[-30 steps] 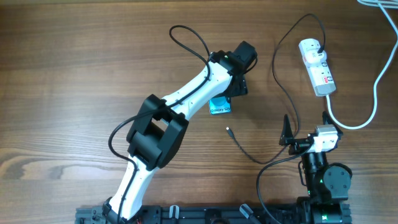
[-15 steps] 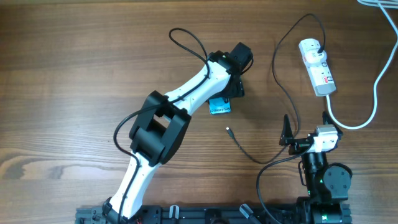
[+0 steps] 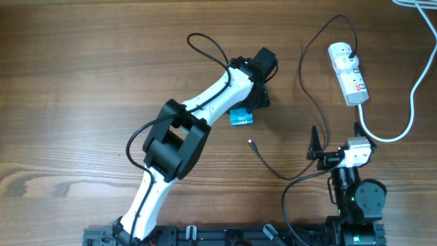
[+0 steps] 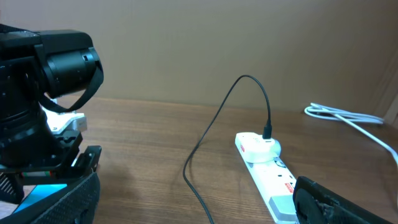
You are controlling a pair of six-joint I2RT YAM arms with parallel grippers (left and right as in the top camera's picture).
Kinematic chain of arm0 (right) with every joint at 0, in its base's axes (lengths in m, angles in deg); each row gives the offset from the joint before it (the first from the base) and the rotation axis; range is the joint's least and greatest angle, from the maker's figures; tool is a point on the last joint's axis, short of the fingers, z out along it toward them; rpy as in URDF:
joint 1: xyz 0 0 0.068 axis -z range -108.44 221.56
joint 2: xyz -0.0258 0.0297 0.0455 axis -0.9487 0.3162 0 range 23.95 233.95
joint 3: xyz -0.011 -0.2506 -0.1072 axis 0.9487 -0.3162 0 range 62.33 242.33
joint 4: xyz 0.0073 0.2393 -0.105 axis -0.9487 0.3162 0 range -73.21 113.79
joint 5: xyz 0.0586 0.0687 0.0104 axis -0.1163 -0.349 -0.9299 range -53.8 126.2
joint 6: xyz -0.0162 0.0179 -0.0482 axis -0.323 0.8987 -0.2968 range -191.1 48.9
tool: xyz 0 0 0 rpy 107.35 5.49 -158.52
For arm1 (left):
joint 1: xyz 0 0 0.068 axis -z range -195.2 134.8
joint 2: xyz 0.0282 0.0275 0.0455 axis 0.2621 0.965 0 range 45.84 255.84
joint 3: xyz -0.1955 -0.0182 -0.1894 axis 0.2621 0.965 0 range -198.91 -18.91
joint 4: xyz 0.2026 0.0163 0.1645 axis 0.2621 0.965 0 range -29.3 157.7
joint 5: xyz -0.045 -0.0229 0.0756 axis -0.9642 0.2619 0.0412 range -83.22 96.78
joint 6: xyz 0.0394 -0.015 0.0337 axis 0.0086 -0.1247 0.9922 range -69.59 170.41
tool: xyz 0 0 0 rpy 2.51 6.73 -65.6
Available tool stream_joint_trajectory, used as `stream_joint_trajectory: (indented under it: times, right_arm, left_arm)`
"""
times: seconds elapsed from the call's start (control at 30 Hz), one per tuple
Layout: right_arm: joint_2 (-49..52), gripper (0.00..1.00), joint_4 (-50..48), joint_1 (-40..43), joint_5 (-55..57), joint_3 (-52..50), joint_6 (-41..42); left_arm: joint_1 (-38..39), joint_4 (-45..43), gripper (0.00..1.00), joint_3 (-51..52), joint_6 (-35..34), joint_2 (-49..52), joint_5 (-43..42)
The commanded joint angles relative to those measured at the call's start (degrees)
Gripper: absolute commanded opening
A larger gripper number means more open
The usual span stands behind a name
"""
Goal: Plug charger to phone and switch on socket
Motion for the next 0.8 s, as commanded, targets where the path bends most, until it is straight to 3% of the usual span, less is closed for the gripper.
stream_joint_trajectory:
  times: [0.0,0.37,0.77]
  right_arm:
    - [-0.09,1.0,-0.17,0.31,-0.11,-0.04,0.7]
    - [-0.09,1.0,-0.17,0.31,-0.11,-0.04,0.72]
    - [-0.09,1.0,-0.17,0.31,-0.11,-0.04,0.72]
  left_arm:
    - [-0.26,-0.52,1.0,-0.48,1.11,0.46,1.44]
    - [-0.35,-0.04,1.0,-0.48,1.14,0.46,5.79]
    - [-0.37,-1.62,1.0,-0.46,1.36,0.48,1.38]
